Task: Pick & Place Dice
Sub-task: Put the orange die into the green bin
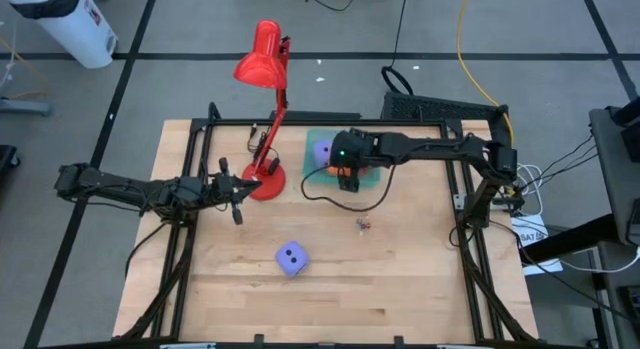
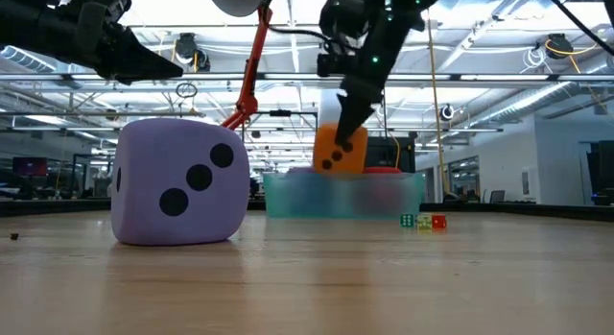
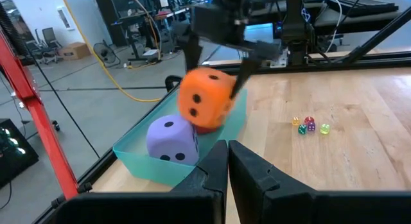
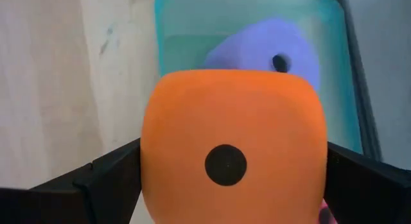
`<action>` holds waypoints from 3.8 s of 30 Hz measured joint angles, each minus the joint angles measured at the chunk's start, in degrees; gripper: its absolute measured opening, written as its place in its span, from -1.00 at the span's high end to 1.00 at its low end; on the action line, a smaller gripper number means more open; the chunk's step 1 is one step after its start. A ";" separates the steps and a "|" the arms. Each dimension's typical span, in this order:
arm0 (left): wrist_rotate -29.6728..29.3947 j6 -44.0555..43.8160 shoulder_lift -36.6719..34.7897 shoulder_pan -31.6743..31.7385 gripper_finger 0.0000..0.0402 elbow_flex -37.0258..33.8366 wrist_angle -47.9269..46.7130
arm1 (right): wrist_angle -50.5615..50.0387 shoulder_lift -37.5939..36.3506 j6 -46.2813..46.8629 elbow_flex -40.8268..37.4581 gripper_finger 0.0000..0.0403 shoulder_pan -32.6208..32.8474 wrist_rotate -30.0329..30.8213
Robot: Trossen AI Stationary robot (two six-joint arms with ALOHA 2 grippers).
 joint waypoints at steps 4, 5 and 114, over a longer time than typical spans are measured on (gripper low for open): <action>-0.01 -0.08 -0.02 0.00 0.87 0.00 0.09 | 2.50 0.24 -1.24 -2.02 -0.95 0.33 0.60; 0.00 -0.07 0.00 0.00 0.87 0.00 0.07 | 2.51 0.19 -1.43 -2.25 -0.95 0.30 0.57; 31.14 -2.30 65.26 22.06 1.00 39.77 3.21 | 11.69 -3.73 -9.73 -3.67 -0.99 1.56 -13.31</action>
